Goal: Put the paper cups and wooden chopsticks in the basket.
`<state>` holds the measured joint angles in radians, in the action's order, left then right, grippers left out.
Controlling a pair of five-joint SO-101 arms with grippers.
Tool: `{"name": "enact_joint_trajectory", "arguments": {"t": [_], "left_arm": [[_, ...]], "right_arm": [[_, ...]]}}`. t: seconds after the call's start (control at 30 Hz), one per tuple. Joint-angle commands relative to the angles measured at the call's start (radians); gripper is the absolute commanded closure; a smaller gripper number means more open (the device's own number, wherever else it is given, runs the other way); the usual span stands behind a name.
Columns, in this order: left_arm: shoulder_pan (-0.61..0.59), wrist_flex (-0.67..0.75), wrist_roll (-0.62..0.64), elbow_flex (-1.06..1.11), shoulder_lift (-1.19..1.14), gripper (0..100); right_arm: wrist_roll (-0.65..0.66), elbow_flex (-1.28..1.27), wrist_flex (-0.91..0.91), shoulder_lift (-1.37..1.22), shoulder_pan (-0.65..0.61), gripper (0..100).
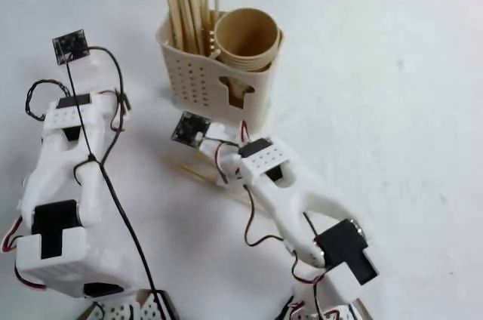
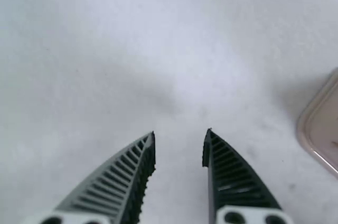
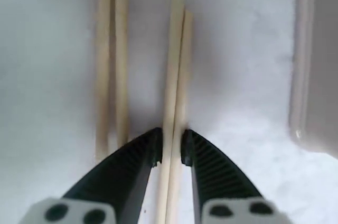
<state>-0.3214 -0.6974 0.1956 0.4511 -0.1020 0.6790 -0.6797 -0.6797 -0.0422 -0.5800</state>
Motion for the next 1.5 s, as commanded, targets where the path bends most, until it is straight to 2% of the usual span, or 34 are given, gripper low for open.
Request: {"name": "enact_joint_trajectory", "arguments": {"t": [0.0,0.2,0.43,0.57,0.67,0.97,1.27,1.37,1.47], "left_arm": [[-0.005,0.026,-0.014,-0.014,0.028,83],[-0.005,0.026,-0.014,-0.012,0.028,83],[-0.005,0.026,-0.014,-0.014,0.028,83],[-0.005,0.026,-0.014,-0.014,0.028,83],[-0.005,0.026,-0.014,-0.014,0.028,83],[-0.005,0.028,-0.014,-0.014,0.028,83],[-0.005,0.028,-0.014,-0.014,0.028,83],[-0.005,0.028,-0.014,-0.012,0.028,83],[-0.005,0.028,-0.014,-0.012,0.028,83]], "right_arm": [[0.015,0.060,-0.001,-0.051,-0.012,95.2],[0.014,0.212,-0.159,-0.156,0.008,92.6],[0.014,0.247,-0.219,-0.180,0.007,88.2],[0.008,0.247,-0.222,-0.179,0.007,99.3],[0.005,0.253,-0.245,-0.173,0.004,98.5],[-0.101,0.242,-0.315,0.093,0.028,98.1],[-0.141,0.241,-0.392,0.295,-0.042,97.9],[-0.137,0.242,-0.384,0.243,-0.028,91.7],[-0.074,0.241,-0.343,0.130,-0.004,82.8]]}}
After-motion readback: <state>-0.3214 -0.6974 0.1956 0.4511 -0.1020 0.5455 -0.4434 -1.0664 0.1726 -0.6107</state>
